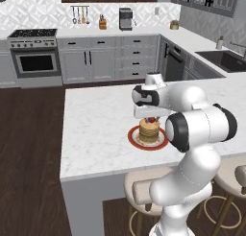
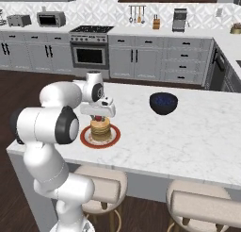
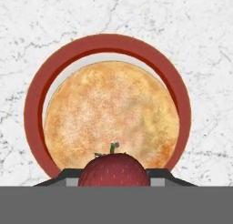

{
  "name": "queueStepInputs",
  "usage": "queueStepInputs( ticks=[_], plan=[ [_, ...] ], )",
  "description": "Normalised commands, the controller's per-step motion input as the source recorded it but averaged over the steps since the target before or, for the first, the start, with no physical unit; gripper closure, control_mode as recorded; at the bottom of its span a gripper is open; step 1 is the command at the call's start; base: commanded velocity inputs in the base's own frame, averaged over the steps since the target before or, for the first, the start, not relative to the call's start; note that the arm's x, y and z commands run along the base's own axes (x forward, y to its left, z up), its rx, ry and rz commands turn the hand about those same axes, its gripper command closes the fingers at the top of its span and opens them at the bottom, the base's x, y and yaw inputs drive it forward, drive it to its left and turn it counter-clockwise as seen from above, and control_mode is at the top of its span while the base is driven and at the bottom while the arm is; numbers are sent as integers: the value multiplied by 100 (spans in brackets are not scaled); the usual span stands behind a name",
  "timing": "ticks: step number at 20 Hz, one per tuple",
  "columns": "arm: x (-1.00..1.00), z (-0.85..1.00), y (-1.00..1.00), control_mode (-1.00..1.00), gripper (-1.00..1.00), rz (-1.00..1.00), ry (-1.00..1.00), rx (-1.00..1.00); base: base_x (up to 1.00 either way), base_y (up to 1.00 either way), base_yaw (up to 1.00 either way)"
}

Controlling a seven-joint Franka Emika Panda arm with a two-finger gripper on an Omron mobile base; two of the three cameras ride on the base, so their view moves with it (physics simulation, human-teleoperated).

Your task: Take the strawberry from the fridge and place it on top of the pancake, located on the dining counter.

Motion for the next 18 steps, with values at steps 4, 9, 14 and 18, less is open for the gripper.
queueStepInputs(
  ticks=[4, 9, 14, 18],
  plan=[
    [-7, -1, 0, -100, 100, 0, 0, 0, 0, 0, 0],
    [0, -19, 0, -100, 100, 0, -3, 0, 0, 0, 0],
    [0, -24, 0, -100, 100, 0, -1, 0, 0, 0, 0],
    [0, -8, 0, -100, 100, 0, 0, 0, 0, 0, 0]
  ],
)
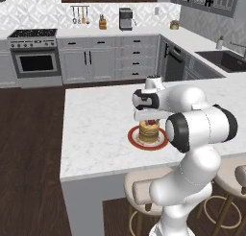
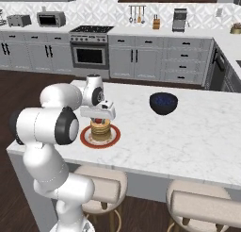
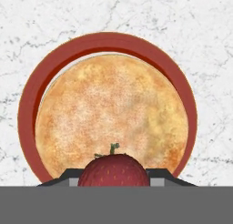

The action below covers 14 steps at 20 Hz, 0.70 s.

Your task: Take the strawberry from the fridge and place it on top of the pancake, located on the dining counter.

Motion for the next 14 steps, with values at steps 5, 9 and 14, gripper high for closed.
queueStepInputs(
  ticks=[5, 9, 14],
  plan=[
    [0, -1, 0, -100, 100, 0, 0, 0, 0, 0, 0],
    [3, 0, 0, -100, 100, 0, 0, 0, 0, 0, 0],
    [5, 0, 0, -100, 100, 0, 1, 0, 0, 0, 0]
  ],
)
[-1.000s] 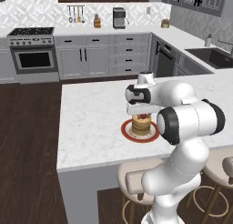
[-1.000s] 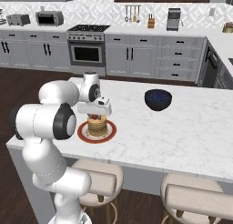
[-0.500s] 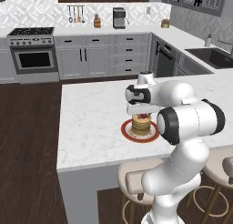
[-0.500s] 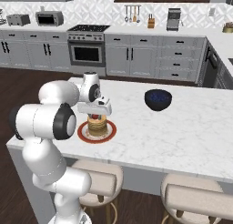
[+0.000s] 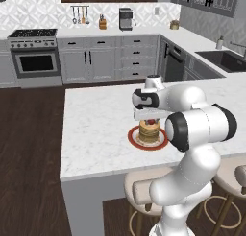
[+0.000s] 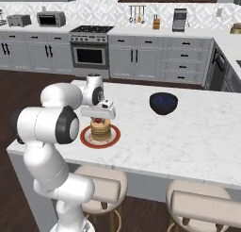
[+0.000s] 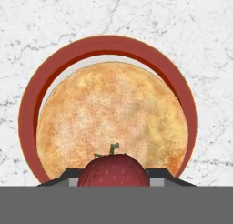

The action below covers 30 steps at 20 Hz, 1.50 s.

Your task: Take the strawberry from the fridge and place it on top of the pancake, located on the dining counter.

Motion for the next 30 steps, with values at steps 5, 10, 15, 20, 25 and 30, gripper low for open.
queueStepInputs(
  ticks=[5, 10, 15, 20, 25, 30],
  plan=[
    [0, 0, 0, -100, -100, 0, 0, 0, 0, 0, 0],
    [0, 0, 0, -100, -100, 0, 0, 0, 0, 0, 0],
    [0, 0, 0, -100, -100, 0, 0, 0, 0, 0, 0],
    [0, 0, 0, -100, -100, 0, 0, 0, 0, 0, 0],
    [0, 20, 0, -100, -100, 0, 0, 0, 0, 0, 0],
    [-4, 70, 0, -100, -100, 0, -1, 0, 0, 0, 0]
  ],
)
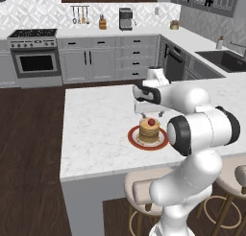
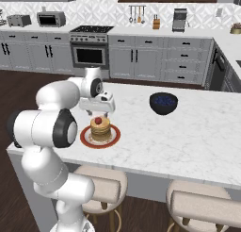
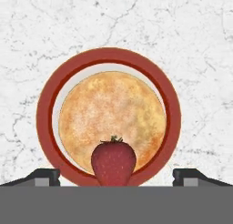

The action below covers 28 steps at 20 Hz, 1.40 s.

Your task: Take the strawberry from the fridge and place it on top of the pancake, located on the dining counter.

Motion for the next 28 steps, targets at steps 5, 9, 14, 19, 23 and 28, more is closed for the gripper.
queueStepInputs(
  ticks=[5, 9, 14, 19, 23, 28],
  plan=[
    [-62, 65, 1, -100, -100, 0, -6, 0, 0, 0, 0],
    [-100, 55, 19, -100, -100, 0, -13, 0, 0, 0, 0],
    [-100, 24, 67, -100, -100, -5, -18, 0, 0, 0, 0],
    [-100, 0, 82, -100, -100, -14, -32, -8, 0, 0, 0],
    [-100, 0, 42, -100, -100, -4, -42, -7, 0, 0, 0],
    [-100, -3, 18, -100, -100, -1, -25, -2, 0, 0, 0]
  ],
)
